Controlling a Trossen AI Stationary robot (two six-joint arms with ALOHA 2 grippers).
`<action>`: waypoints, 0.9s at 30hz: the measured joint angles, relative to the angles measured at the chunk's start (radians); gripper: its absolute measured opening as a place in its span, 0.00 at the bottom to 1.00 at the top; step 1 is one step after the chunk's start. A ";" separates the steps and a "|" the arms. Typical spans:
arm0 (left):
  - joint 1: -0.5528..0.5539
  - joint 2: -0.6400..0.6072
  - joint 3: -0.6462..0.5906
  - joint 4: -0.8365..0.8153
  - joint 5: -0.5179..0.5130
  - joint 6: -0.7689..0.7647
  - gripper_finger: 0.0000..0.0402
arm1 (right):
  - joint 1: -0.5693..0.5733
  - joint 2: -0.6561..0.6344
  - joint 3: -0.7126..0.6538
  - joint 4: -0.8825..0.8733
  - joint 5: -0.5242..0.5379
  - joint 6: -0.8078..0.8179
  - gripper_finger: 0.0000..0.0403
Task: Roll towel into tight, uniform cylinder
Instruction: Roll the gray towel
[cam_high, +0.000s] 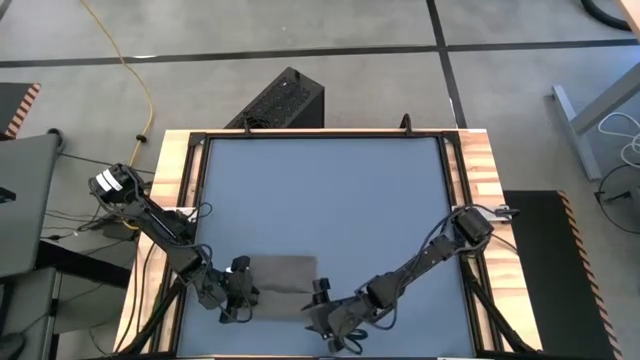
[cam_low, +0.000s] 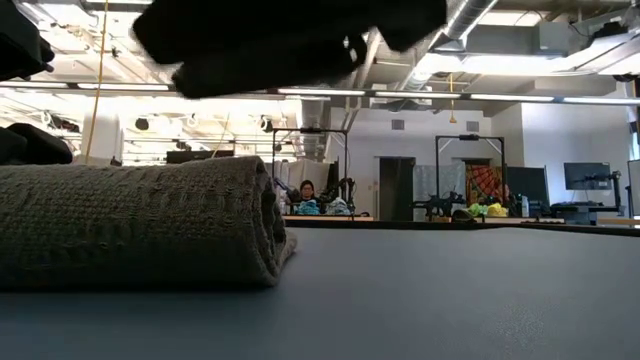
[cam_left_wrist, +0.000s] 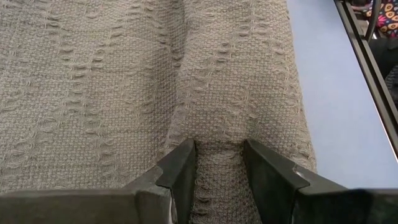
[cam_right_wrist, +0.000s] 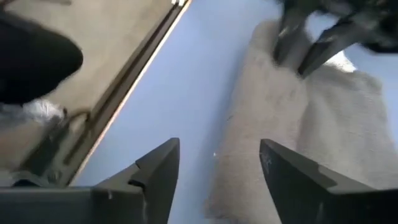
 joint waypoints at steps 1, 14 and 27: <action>0.000 0.000 0.000 0.000 0.001 0.000 0.32 | 0.001 0.010 0.000 0.002 0.002 -0.016 0.63; 0.000 0.000 0.000 0.003 0.005 -0.017 0.32 | 0.000 0.110 0.010 0.077 0.057 -0.128 0.59; 0.000 0.000 0.000 0.011 0.012 -0.022 0.32 | -0.009 0.142 0.010 0.096 0.072 -0.106 0.52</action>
